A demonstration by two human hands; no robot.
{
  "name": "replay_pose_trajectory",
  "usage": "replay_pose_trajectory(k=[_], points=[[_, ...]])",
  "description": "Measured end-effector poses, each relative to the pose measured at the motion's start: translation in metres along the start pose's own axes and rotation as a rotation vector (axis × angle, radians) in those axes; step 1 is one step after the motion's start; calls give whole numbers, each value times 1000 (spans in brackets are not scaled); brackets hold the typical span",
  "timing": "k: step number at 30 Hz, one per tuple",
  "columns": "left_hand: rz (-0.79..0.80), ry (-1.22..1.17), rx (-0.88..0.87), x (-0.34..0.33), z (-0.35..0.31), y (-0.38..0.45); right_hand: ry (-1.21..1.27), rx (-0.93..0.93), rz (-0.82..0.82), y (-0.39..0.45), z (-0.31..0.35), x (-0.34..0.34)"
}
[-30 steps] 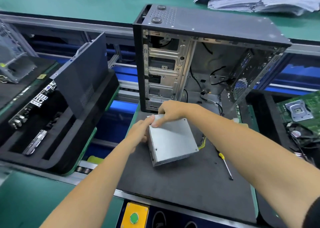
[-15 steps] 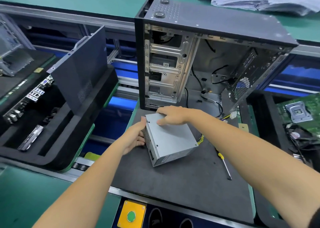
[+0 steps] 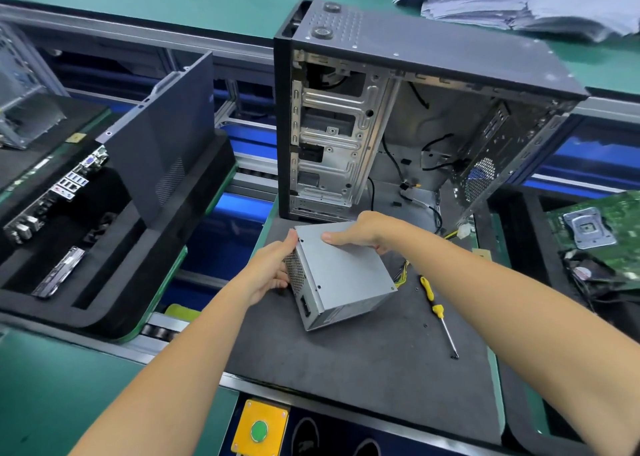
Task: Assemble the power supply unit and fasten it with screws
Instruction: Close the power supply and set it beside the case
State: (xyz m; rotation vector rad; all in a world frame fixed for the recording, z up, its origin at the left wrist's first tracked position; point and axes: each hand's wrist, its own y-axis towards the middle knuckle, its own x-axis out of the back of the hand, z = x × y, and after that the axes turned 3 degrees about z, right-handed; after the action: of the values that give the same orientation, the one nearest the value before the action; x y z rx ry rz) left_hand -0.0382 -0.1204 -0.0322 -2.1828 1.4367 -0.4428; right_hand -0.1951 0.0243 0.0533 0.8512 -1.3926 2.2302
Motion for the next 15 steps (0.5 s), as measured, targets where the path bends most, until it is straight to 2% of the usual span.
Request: replay_pose_trajectory(k=[12,15], points=[[-2,-35,-21,1,9,2,-137,79,-183,-9,7,2],[28,-37,-8,2,5,0,-212,77,-157,-9,5,3]])
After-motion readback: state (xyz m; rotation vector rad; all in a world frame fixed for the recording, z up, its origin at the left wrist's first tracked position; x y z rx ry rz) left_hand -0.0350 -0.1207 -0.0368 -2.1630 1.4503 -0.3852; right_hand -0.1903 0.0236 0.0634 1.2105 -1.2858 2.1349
